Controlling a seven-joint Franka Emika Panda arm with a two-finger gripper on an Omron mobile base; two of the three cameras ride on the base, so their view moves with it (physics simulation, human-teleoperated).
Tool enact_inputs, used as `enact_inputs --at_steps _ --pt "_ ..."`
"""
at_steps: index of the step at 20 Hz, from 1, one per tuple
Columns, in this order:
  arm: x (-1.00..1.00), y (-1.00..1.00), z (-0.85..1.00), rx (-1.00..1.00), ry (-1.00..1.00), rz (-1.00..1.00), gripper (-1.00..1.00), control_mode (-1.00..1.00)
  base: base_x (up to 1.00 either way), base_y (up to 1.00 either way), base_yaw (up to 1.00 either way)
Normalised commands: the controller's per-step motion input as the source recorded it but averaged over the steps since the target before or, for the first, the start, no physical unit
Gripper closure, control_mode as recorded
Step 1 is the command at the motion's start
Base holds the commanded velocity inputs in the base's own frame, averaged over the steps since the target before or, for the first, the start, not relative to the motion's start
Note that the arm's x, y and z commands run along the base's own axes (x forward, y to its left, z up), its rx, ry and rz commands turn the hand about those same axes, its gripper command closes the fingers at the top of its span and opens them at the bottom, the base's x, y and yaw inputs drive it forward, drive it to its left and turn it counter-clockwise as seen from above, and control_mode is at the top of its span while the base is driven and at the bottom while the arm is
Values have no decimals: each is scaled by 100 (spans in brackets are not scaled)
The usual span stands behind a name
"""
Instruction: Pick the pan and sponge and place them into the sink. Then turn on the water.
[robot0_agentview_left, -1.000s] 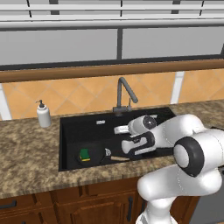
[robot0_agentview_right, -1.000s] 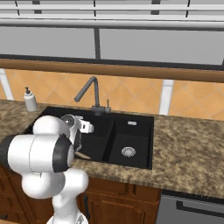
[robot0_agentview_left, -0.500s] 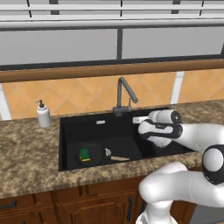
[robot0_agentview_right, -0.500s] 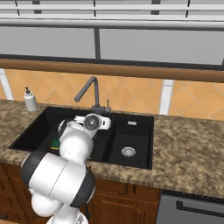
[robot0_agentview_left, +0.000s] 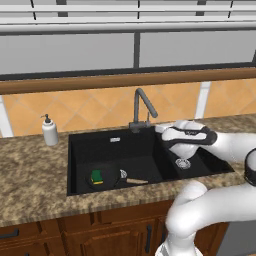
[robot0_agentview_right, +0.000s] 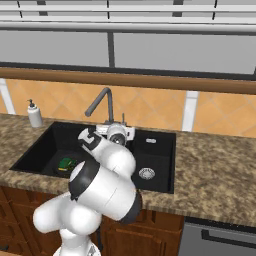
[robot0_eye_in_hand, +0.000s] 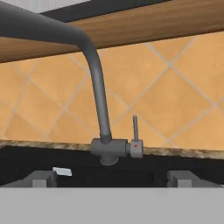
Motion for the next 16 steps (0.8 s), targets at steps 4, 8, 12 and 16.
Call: enact_inputs --at_steps 4,8,12,16 --pt "34 -5 -7 0 -30 1 -100 -100 0 0 0" --pt "22 0 0 0 -26 0 -100 -100 0 0 0" --pt "9 -2 0 0 -16 0 -100 -100 0 0 0" --pt "29 -9 0 2 -1 0 -100 -100 0 0 0"
